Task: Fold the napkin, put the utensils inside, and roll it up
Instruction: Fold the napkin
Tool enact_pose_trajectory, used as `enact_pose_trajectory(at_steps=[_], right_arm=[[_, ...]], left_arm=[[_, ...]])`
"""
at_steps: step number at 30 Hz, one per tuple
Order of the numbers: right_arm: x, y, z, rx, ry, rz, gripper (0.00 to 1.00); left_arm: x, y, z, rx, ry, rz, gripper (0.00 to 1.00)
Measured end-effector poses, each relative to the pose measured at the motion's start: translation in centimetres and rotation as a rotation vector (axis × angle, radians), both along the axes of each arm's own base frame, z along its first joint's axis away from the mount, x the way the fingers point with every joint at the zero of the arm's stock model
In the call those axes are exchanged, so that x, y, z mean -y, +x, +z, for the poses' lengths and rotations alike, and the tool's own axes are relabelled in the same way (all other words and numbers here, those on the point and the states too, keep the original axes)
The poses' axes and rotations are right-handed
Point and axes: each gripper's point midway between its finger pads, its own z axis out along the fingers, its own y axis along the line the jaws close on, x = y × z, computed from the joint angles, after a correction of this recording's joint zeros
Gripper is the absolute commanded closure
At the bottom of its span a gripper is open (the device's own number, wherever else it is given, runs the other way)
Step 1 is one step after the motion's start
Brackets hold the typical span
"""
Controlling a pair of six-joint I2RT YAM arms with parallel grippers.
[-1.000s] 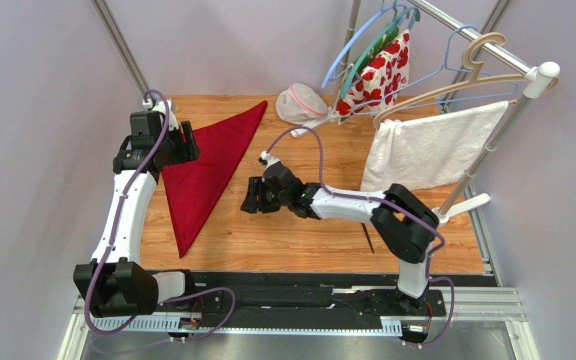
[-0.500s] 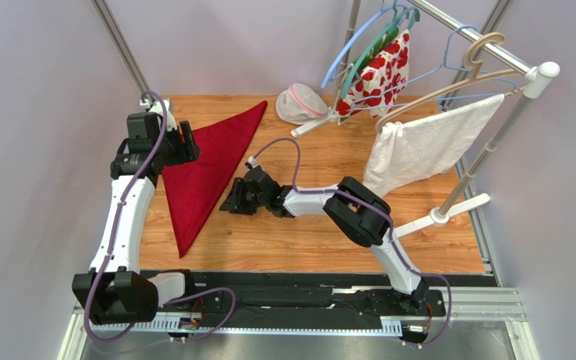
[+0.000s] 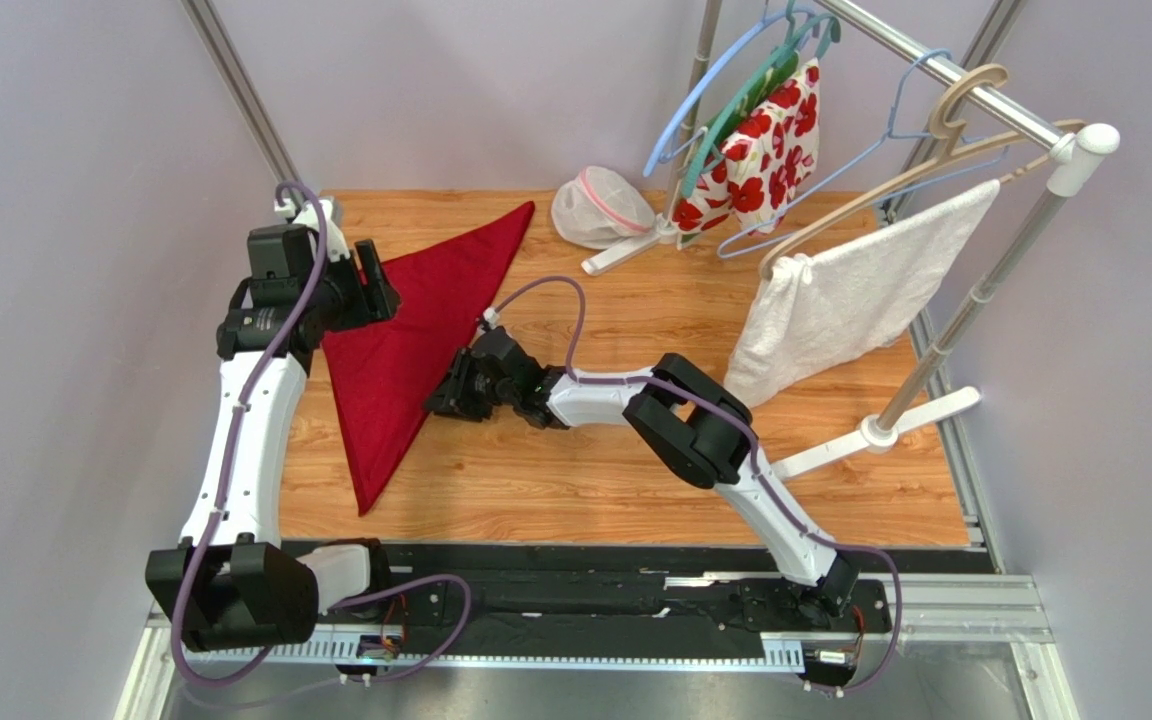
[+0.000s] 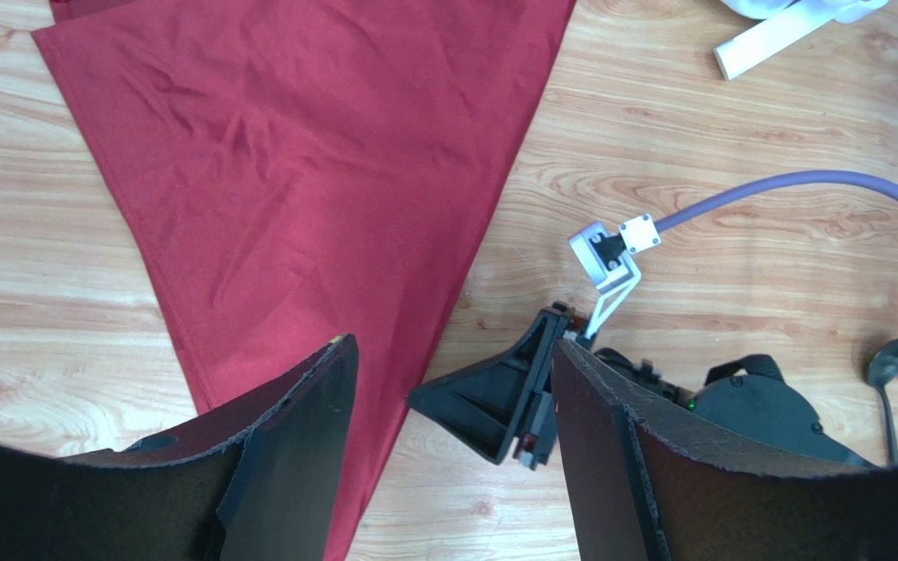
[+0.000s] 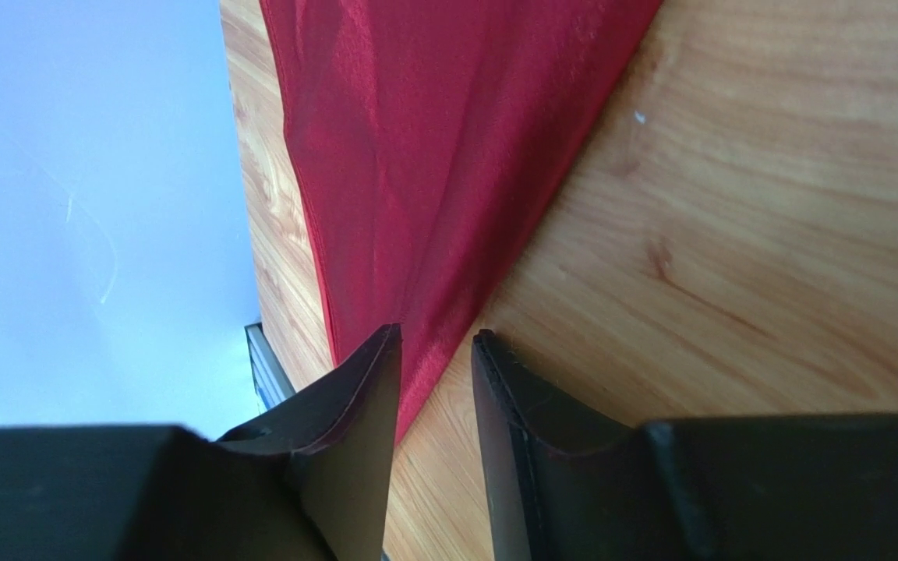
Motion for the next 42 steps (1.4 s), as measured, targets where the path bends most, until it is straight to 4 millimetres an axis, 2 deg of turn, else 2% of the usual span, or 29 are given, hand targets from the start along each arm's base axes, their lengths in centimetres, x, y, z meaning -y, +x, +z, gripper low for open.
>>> enact_pose_trajectory(at_steps=[3, 11, 14, 18, 26, 31, 37, 42], right_arm=[[-0.4, 0.4, -0.1, 0.001, 0.005, -0.01, 0.71], [-1.3, 0.8, -0.2, 0.001, 0.001, -0.024, 0.72], [-1.6, 0.8, -0.3, 0.0, -0.001, -0.024, 0.75], [-1.6, 0.8, -0.6, -0.003, -0.011, -0.024, 0.99], [-1.3, 1.0, -0.7, -0.005, -0.015, -0.04, 1.0], [1.4, 1.1, -0.7, -0.008, -0.06, -0.059, 1.0], [8.1, 2.7, -0.8, 0.005, -0.172, -0.092, 1.0], [12.6, 3.2, -0.9, 0.013, -0.252, -0.076, 1.0]], left_arm=[[0.0, 0.0, 0.0, 0.0, -0.011, -0.001, 0.3], [-0.3, 0.1, 0.2, 0.009, -0.055, 0.004, 0.3], [-0.7, 0.1, 0.3, 0.013, -0.073, 0.013, 0.3], [-0.8, 0.2, 0.6, 0.021, -0.094, 0.013, 0.3], [-0.9, 0.3, 0.7, 0.029, -0.117, 0.016, 0.3], [-0.6, 0.3, 0.7, 0.027, -0.132, 0.006, 0.3], [-0.2, 0.3, 0.8, 0.031, -0.15, -0.01, 0.3], [0.3, 0.4, -0.1, 0.011, -0.187, -0.023, 0.3]])
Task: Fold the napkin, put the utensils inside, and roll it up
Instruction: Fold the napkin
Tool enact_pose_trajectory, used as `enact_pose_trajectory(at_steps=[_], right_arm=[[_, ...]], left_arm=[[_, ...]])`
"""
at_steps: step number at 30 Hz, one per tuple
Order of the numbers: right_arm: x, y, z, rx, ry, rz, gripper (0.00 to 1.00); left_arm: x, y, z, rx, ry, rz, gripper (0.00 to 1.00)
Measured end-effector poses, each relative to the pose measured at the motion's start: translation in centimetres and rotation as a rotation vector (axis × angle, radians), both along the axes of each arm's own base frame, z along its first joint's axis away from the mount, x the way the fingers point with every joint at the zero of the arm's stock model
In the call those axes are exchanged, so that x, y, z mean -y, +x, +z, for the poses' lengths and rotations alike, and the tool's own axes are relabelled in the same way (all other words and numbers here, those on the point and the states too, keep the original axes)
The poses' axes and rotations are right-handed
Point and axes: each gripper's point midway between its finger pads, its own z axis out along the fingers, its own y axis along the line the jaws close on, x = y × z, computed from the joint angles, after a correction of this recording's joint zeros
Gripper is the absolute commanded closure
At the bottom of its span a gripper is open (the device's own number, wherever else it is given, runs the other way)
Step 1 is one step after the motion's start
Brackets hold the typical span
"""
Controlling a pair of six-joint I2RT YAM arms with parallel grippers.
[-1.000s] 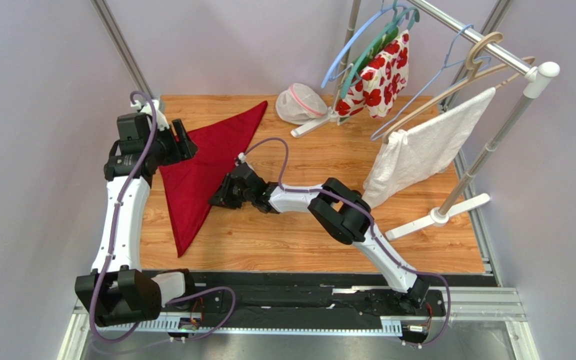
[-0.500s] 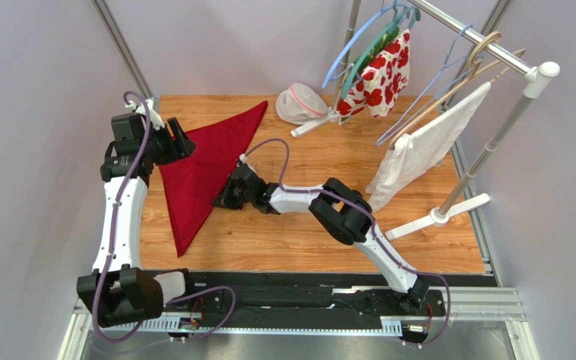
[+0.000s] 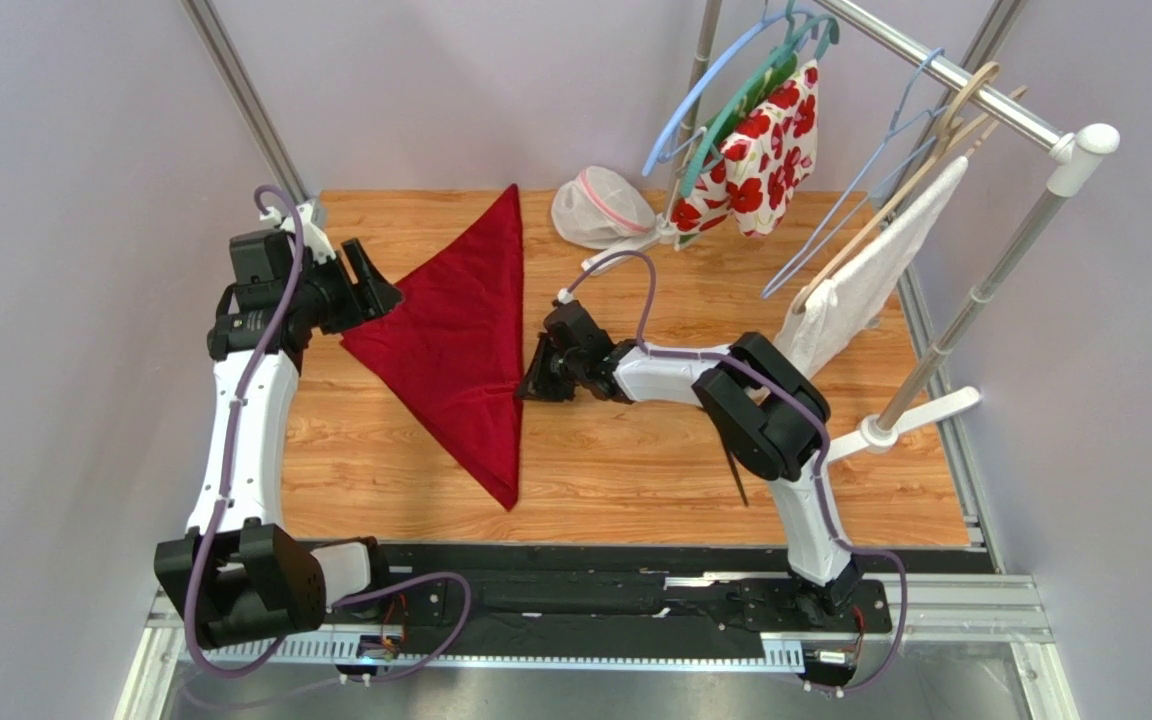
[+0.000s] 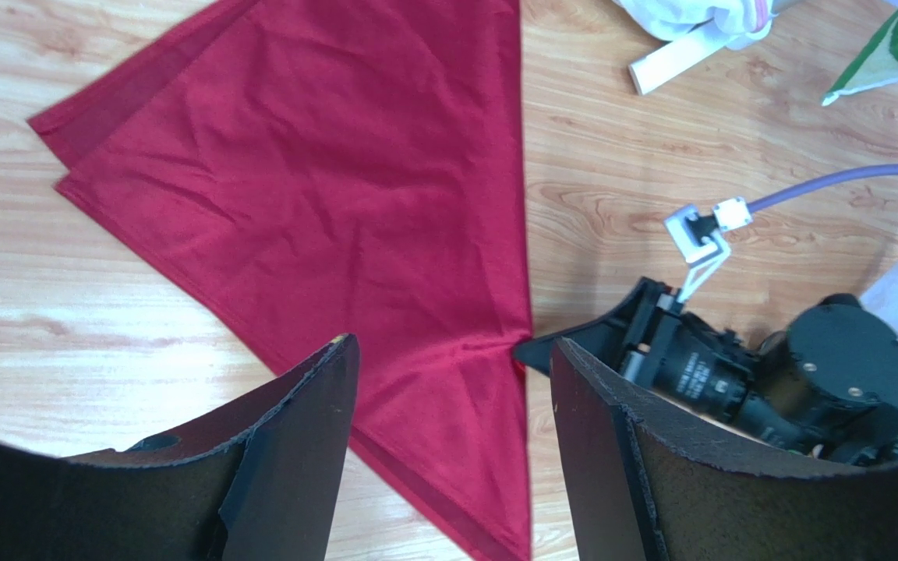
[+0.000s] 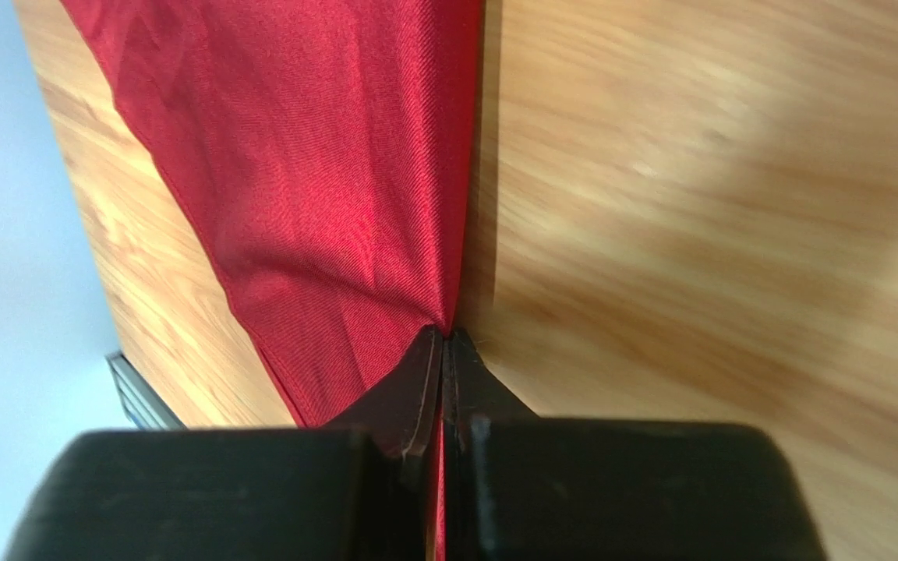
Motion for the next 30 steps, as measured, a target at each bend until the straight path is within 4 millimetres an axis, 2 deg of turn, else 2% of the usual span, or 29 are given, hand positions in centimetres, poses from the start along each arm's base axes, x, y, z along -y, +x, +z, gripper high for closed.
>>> enact_pose_trajectory(at_steps=[6, 12, 15, 19, 21, 22, 25, 27, 30], right_arm=[[3.8, -2.3, -0.2, -0.002, -0.062, 0.064, 1.0], [8.6, -5.1, -0.4, -0.014, -0.14, 0.112, 1.0], [10.6, -5.5, -0.4, -0.011, -0.185, 0.129, 1.0], [12.9, -5.8, -0.4, 0.005, -0.253, 0.165, 1.0], [13.7, -5.9, -0.4, 0.014, -0.276, 0.185, 0.92], [14.0, -5.9, -0.4, 0.015, -0.282, 0.19, 0.81], [14.6, -6.3, -0.3, 0.018, -0.293, 0.22, 0.62], [14.8, -6.7, 0.2, 0.019, -0.288, 0.24, 0.58], [14.9, -7.4, 1.8, 0.041, -0.26, 0.264, 0.56]], left_arm=[[0.8, 0.2, -1.3, -0.034, 0.021, -0.007, 0.31], [4.2, 0.1, -3.3, -0.089, 0.079, -0.069, 0.34], [5.0, -0.9, -5.6, -0.149, 0.074, -0.072, 0.35], [4.4, -2.4, -9.4, -0.243, 0.083, 0.003, 0.37], [3.9, -2.9, -10.9, -0.267, 0.093, 0.054, 0.38], [3.6, -3.0, -11.6, -0.279, 0.098, 0.078, 0.39], [2.2, -3.2, -13.4, -0.304, 0.14, 0.163, 0.41], [1.1, -2.6, -14.3, -0.315, 0.168, 0.216, 0.41], [-0.5, -1.5, -16.1, -0.342, 0.188, 0.282, 0.44]])
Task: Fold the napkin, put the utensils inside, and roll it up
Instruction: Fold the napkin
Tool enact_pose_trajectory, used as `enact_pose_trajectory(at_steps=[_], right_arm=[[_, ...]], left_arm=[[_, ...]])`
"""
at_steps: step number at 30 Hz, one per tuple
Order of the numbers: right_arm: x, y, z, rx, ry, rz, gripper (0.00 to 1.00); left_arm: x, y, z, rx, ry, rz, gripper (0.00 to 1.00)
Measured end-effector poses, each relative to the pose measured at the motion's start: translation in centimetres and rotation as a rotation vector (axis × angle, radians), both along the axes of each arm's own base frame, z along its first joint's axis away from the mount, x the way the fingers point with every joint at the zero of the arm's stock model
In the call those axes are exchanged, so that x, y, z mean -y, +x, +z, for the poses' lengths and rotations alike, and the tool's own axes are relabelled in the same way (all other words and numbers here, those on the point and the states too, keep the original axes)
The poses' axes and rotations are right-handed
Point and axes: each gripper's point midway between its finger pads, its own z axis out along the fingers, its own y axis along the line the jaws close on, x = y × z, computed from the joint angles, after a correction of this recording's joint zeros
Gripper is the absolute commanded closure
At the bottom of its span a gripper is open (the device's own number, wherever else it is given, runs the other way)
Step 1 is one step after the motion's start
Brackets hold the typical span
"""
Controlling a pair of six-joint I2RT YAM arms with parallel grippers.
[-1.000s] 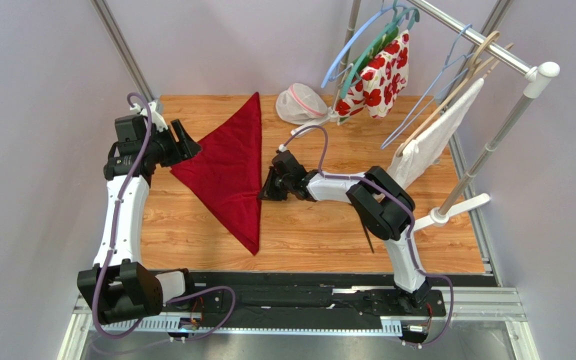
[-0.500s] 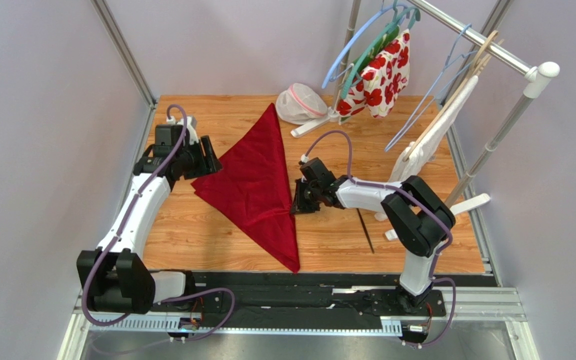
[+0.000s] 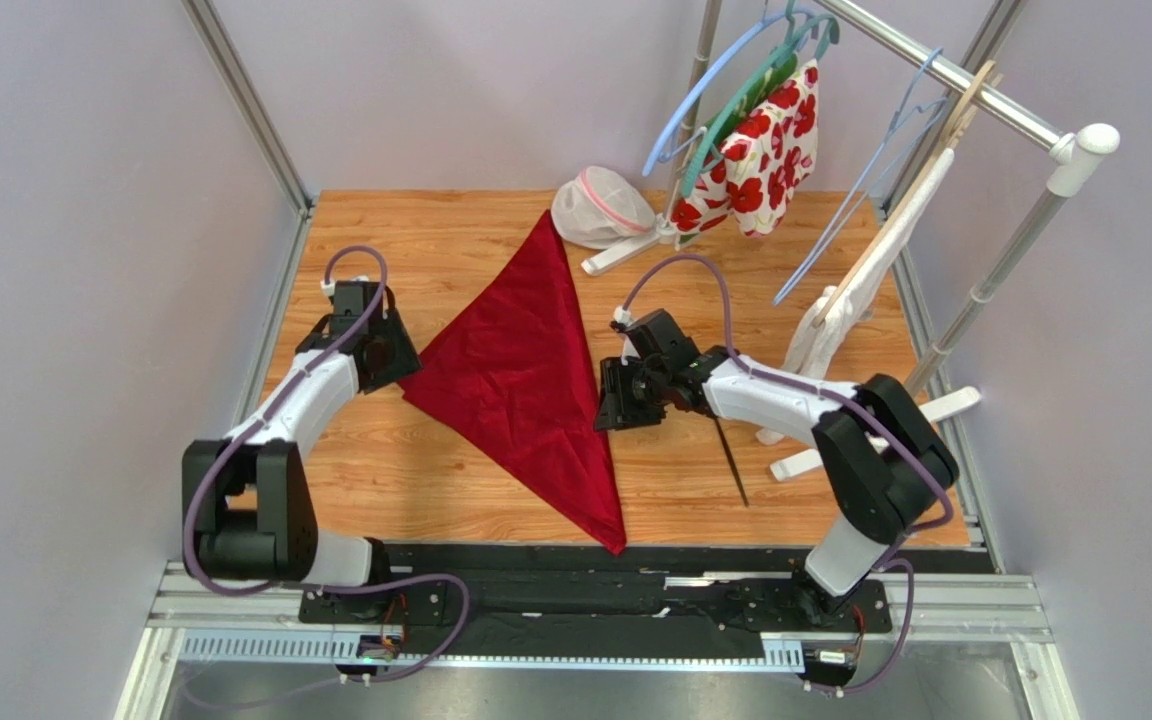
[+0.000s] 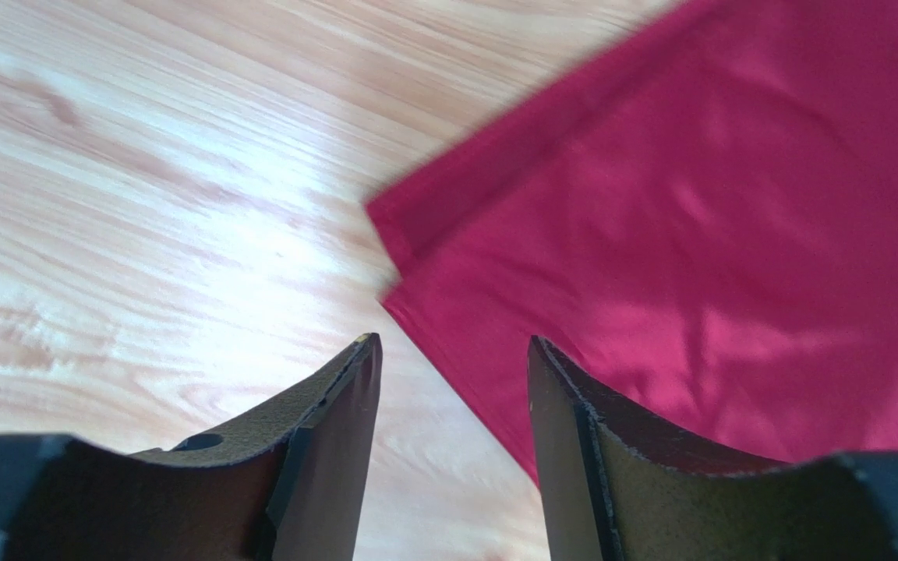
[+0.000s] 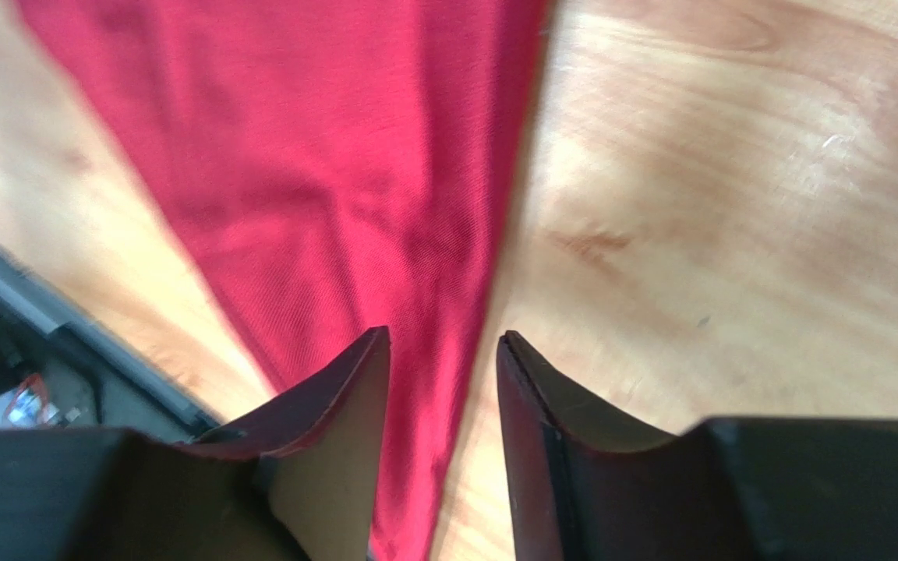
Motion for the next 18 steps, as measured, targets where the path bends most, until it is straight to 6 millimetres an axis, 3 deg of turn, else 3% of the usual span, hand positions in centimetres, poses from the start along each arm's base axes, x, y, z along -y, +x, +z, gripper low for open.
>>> enact_pose_trajectory(at_steps=[5, 9, 18], right_arm=[[0.0, -0.2, 4.8, 0.089, 0.078, 0.014, 0.55], [0.1, -0.3, 7.8, 0.151, 0.123, 0.01, 0.55], [0.4, -0.6, 8.2, 0.145, 0.127, -0.007, 0.55]], left_arm=[[-2.3, 0.2, -3.3, -0.073, 0.004, 0.086, 0.52], [-2.4, 0.3, -4.5, -0.101, -0.018, 0.092, 0.53], [-1.0, -0.1, -6.1, -0.144, -0.094, 0.073, 0.55]])
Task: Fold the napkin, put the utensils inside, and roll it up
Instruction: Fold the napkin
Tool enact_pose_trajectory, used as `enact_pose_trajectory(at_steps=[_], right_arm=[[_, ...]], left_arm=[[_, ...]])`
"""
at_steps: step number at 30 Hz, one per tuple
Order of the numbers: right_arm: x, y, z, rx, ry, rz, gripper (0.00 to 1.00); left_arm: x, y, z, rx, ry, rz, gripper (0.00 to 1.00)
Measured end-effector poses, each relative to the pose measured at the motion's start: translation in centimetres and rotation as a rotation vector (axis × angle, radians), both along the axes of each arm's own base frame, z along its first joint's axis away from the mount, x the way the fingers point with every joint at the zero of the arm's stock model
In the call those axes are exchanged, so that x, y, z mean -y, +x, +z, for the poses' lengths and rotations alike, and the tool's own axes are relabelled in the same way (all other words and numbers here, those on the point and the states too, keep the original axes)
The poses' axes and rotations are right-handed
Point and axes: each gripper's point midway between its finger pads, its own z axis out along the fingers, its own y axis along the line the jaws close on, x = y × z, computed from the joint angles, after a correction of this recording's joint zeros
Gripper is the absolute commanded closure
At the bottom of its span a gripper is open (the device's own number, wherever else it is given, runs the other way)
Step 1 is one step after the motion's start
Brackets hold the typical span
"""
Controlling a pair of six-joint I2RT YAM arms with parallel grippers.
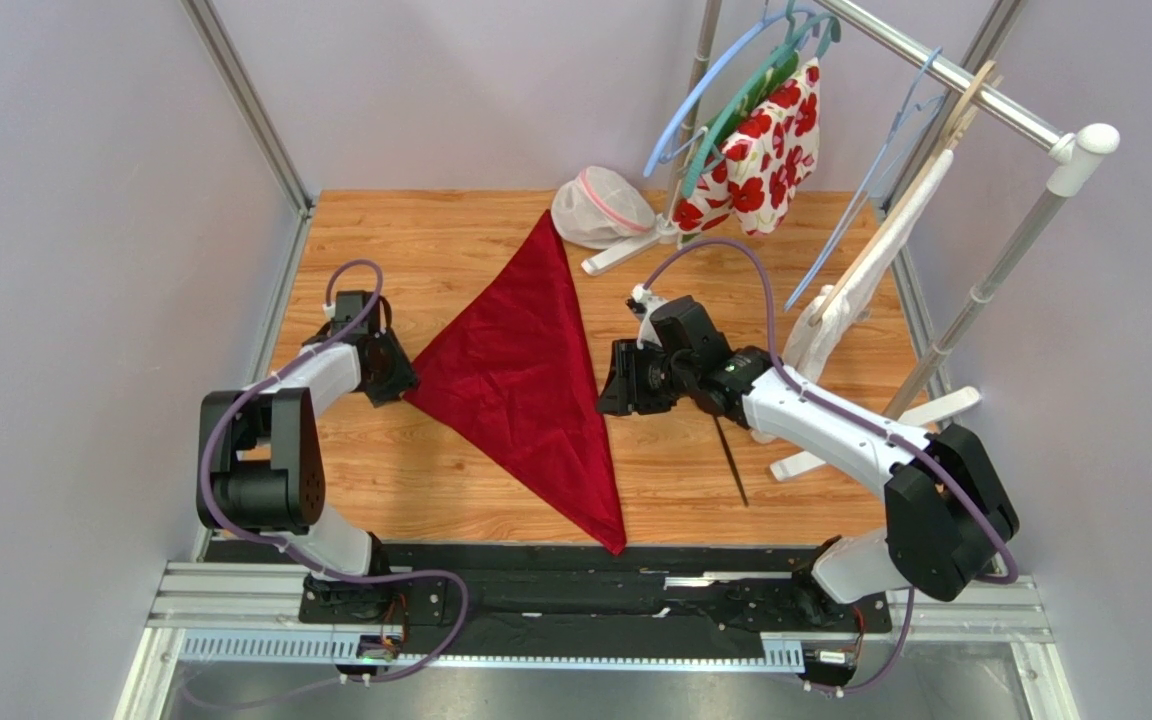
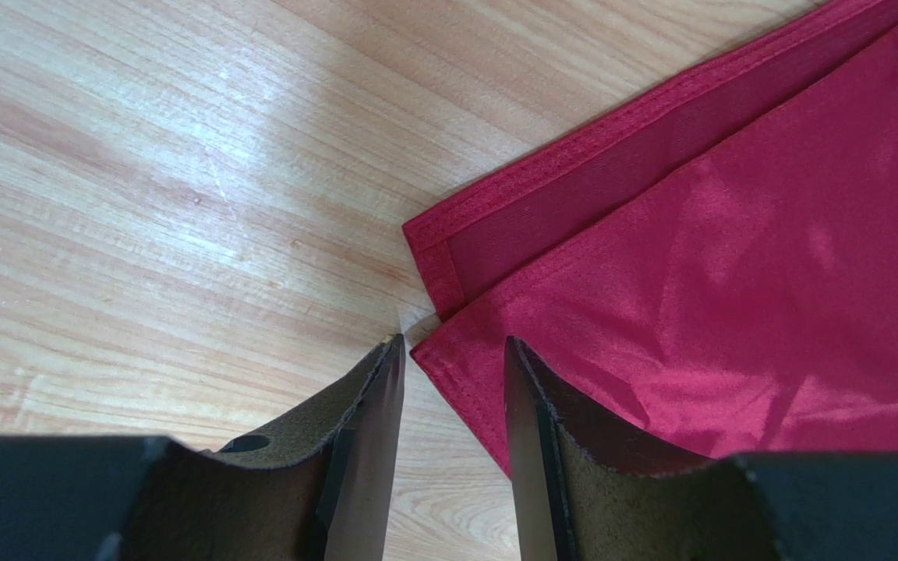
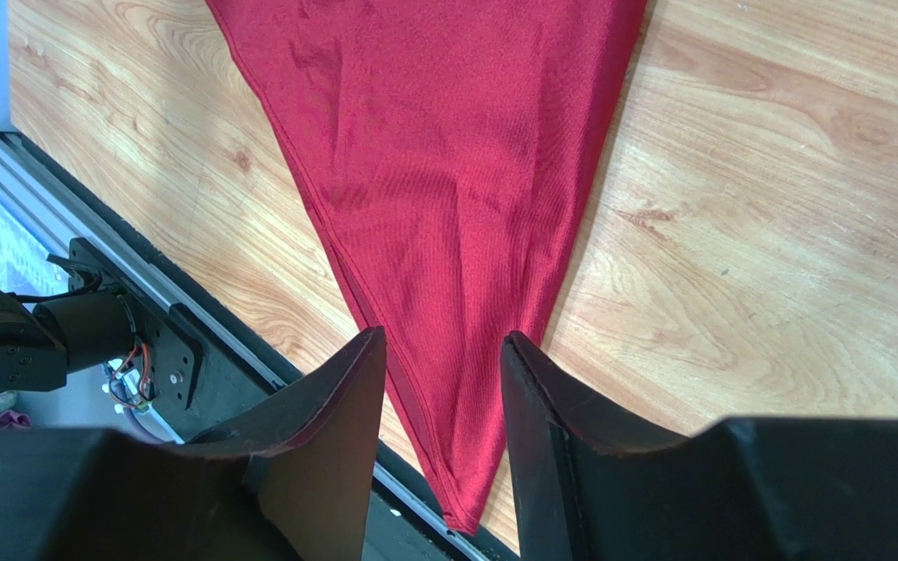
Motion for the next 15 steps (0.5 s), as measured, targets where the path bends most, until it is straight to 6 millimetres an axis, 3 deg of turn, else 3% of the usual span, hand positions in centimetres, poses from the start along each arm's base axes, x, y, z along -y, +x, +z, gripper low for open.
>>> enact_pose_trajectory(at_steps=[15], right_arm=[[1.0, -1.1, 1.2, 0.017, 0.027, -0.027, 0.55]], left_arm=[[0.2, -0.2, -0.3, -0.052, -0.02, 0.009, 0.63]])
